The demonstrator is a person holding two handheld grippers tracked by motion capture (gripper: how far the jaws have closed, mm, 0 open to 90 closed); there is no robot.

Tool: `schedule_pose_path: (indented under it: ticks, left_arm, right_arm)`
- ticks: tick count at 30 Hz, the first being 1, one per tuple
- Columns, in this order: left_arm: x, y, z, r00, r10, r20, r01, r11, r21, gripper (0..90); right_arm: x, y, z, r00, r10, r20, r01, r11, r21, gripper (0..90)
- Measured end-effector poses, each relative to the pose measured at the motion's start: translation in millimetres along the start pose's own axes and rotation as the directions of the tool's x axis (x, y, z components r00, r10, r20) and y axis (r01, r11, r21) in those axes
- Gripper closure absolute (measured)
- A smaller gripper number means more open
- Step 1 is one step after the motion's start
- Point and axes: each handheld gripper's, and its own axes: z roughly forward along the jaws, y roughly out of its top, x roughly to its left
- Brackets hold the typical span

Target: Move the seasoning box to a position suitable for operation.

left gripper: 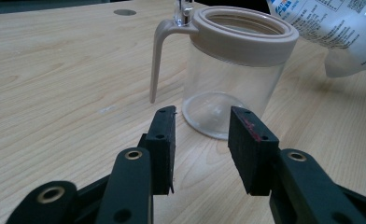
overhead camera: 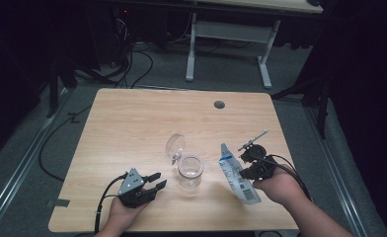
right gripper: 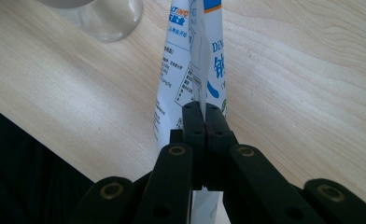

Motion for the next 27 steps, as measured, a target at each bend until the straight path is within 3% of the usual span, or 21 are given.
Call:
schedule_pose_path:
  ticks: [9,15,27]
  left_arm:
    - [-5.8,0.7,-0.7,0.9996,0.029,-0.001,-0.029,0.9996,-0.009,61.5]
    - [-12.1,-1.0,5.0,0.9982,0.049,0.033,-0.05,0.9985,0.021,58.7]
    - [-26.0,0.5,8.8,0.9947,0.074,0.071,-0.076,0.997,0.019,62.3]
  right_arm:
    - [2.3,1.5,-0.6,1.0,0.006,0.003,-0.007,1.0,0.023,90.0]
    - [5.4,3.1,-2.7,0.9999,0.012,0.001,-0.012,1.0,0.026,90.0]
    - [15.1,10.5,-7.8,1.0,-0.003,-0.009,0.004,0.999,0.043,90.0]
